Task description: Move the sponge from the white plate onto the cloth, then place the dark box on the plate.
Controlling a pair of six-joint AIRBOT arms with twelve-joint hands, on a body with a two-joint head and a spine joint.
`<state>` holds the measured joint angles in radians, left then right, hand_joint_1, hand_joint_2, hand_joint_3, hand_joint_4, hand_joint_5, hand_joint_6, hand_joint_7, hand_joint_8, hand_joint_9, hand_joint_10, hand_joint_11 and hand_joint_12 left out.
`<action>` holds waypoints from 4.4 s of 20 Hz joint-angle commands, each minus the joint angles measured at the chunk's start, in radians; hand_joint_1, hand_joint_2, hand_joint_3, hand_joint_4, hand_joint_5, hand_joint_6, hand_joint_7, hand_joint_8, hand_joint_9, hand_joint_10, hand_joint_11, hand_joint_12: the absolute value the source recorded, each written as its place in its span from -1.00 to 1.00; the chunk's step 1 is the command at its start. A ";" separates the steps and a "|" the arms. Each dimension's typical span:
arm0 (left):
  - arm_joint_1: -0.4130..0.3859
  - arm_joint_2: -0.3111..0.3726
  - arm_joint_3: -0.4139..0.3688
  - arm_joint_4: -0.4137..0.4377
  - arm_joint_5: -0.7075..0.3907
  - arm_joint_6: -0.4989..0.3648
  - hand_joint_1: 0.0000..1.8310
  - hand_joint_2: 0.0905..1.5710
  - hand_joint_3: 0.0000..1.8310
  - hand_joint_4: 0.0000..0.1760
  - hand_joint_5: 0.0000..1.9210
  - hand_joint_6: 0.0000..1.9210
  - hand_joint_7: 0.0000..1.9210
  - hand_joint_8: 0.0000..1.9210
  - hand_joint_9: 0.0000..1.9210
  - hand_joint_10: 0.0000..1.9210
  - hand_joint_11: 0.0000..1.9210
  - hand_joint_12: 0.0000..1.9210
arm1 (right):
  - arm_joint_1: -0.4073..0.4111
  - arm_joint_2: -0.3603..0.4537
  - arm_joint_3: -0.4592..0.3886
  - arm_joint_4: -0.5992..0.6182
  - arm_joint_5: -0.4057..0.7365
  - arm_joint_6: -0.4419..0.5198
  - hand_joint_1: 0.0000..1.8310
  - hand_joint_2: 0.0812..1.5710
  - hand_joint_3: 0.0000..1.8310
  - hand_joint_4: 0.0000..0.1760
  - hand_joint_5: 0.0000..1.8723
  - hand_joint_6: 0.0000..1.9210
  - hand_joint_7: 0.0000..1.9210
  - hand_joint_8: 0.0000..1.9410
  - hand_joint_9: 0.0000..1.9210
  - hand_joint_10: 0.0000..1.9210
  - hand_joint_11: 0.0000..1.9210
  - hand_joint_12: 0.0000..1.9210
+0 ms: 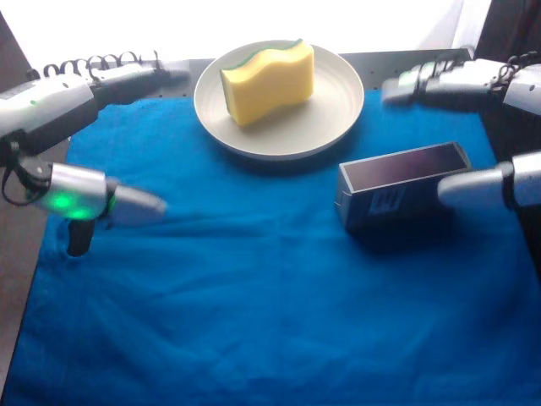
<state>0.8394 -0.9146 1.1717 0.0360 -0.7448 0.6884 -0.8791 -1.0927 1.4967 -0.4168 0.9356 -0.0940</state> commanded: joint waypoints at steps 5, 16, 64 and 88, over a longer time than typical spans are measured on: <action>-0.060 -0.018 0.034 0.026 -0.078 -0.007 -0.16 0.32 -1.00 -0.31 -0.67 -1.00 -0.78 -1.00 -0.85 -1.00 -1.00 -0.35 | 0.016 -0.004 0.007 0.042 0.101 0.010 -0.48 0.53 -1.00 0.66 -0.56 -1.00 -0.71 -1.00 -0.75 -1.00 -1.00 -0.43; -0.312 -0.335 0.364 -0.003 0.166 -0.003 -0.28 0.28 -1.00 0.72 -0.64 -1.00 -0.70 -1.00 -0.73 -0.99 -1.00 -0.32 | 0.017 -0.006 0.011 0.014 0.118 0.016 -0.46 0.34 -1.00 1.00 -0.78 -1.00 -0.88 -1.00 -0.88 -1.00 -1.00 -0.56; 0.062 -0.036 -0.050 0.089 -0.088 -0.071 -0.03 0.22 -1.00 -1.00 -0.11 -0.95 -0.37 -0.04 -0.57 0.39 -0.80 0.85 | 0.020 0.013 0.020 0.016 0.170 0.076 -0.31 0.28 -1.00 1.00 -0.82 -1.00 -0.89 -1.00 -0.92 -1.00 -0.90 -0.82; 0.115 0.027 -0.141 0.043 -0.310 -0.043 -0.25 0.14 -1.00 -0.67 -0.53 -1.00 -0.40 -0.99 -0.30 -0.97 -0.73 -0.11 | 0.211 -0.037 0.066 -0.200 0.006 0.079 0.31 0.43 -1.00 -0.76 0.00 0.13 -0.07 0.19 -0.19 0.46 -0.27 0.70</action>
<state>0.9630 -0.8886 1.0351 0.1028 -0.9264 0.6514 -0.6815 -1.1286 1.5600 -0.6884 0.8227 -0.0193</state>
